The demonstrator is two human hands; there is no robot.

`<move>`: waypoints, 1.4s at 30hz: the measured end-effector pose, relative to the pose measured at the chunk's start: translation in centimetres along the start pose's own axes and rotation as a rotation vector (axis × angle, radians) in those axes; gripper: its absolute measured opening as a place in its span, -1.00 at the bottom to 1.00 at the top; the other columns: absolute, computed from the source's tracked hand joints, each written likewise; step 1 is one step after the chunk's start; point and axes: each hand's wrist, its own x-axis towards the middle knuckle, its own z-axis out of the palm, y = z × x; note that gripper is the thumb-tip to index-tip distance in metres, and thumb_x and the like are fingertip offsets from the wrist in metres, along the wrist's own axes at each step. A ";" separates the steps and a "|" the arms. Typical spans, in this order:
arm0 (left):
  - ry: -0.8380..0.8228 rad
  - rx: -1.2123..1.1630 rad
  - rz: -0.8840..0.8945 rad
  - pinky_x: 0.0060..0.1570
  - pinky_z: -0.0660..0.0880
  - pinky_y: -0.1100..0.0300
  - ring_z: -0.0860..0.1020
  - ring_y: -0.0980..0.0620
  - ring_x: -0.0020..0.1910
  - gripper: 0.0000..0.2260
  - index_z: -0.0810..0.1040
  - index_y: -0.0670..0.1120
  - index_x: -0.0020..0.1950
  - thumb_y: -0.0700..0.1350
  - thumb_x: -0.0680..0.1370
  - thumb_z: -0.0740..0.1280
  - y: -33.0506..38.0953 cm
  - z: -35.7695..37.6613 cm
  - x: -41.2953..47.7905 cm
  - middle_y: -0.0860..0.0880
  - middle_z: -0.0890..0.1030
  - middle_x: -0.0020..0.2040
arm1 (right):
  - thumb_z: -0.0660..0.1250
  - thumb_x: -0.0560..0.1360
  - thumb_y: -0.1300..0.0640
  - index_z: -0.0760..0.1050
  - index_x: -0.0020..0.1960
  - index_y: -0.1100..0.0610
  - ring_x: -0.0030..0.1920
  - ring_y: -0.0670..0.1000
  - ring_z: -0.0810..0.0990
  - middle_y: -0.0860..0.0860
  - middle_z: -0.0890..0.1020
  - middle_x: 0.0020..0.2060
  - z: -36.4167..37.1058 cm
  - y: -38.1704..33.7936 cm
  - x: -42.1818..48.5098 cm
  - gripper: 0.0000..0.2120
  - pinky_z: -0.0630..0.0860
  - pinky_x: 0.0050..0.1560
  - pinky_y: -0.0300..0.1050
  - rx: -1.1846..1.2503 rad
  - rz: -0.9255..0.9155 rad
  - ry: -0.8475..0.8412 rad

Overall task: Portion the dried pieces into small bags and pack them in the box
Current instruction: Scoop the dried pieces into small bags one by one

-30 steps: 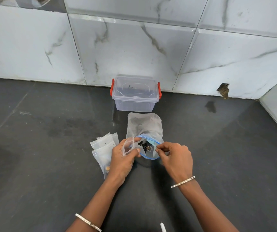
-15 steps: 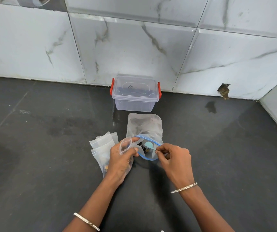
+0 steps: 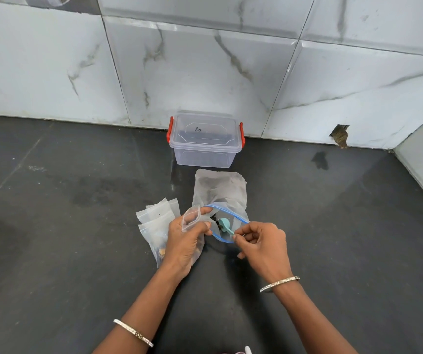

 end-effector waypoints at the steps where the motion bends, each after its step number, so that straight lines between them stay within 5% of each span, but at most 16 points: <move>1: 0.003 -0.005 -0.004 -0.24 0.59 0.34 0.66 0.12 -0.26 -0.72 0.69 -0.24 0.00 -0.53 0.51 0.27 0.0 0.0 0.0 -0.13 0.67 -0.02 | 0.42 0.40 0.25 0.63 -0.29 0.11 -0.53 -0.06 0.63 0.01 0.66 -0.48 0.1 0.1 -0.1 -0.88 0.61 -0.38 -0.16 0.025 0.007 -0.009; 11: -0.035 -0.081 -0.078 -0.22 0.55 0.26 0.51 0.05 -0.31 -0.71 0.67 -0.28 0.13 -0.44 0.44 0.37 0.0 0.3 1.0 -0.14 0.63 -0.19 | 0.45 0.42 0.31 0.65 -0.24 0.22 -0.50 0.01 0.63 0.11 0.68 -0.44 -0.1 0.2 0.9 -0.93 0.56 -0.37 -0.21 0.221 0.096 -0.037; 18: -0.004 -0.028 -0.023 -0.33 0.54 0.35 0.58 0.12 -0.38 -0.69 0.69 -0.22 -0.03 -0.53 0.51 0.25 0.2 0.1 0.5 -0.12 0.69 -0.03 | 0.46 0.41 0.32 0.66 -0.24 0.25 -0.52 -0.01 0.60 0.17 0.68 -0.42 -0.5 1.1 1.3 -0.93 0.56 -0.39 -0.22 0.298 0.162 0.006; 26: -0.030 -0.127 -0.085 -0.26 0.55 0.31 0.49 0.06 -0.35 -0.71 0.64 -0.29 0.15 -0.43 0.46 0.33 -0.5 -0.3 1.8 -0.15 0.66 -0.15 | 0.44 0.40 0.30 0.64 -0.29 0.17 -0.50 0.02 0.65 0.09 0.66 -0.47 0.3 1.0 1.4 -0.89 0.60 -0.35 -0.09 0.205 0.080 -0.008; 30: -0.098 -0.141 -0.117 -0.22 0.57 0.27 0.58 0.07 -0.29 -0.58 0.60 -0.31 0.24 -0.32 0.37 0.38 -0.4 -0.1 1.9 -0.17 0.64 -0.15 | 0.44 0.40 0.30 0.64 -0.28 0.19 -0.50 0.02 0.64 0.09 0.66 -0.47 0.6 0.9 1.4 -0.90 0.56 -0.37 -0.18 0.232 0.087 -0.016; 42: -0.098 0.050 -0.023 -0.22 0.52 0.28 0.50 0.07 -0.37 -0.74 0.68 -0.26 0.08 -0.40 0.43 0.36 0.1 -0.3 1.1 -0.10 0.64 -0.27 | 0.44 0.44 0.35 0.62 -0.10 0.35 -0.52 -0.11 0.53 0.16 0.66 -0.35 0.0 1.9 2.2 -0.94 0.35 -0.58 -0.36 0.929 0.594 -0.081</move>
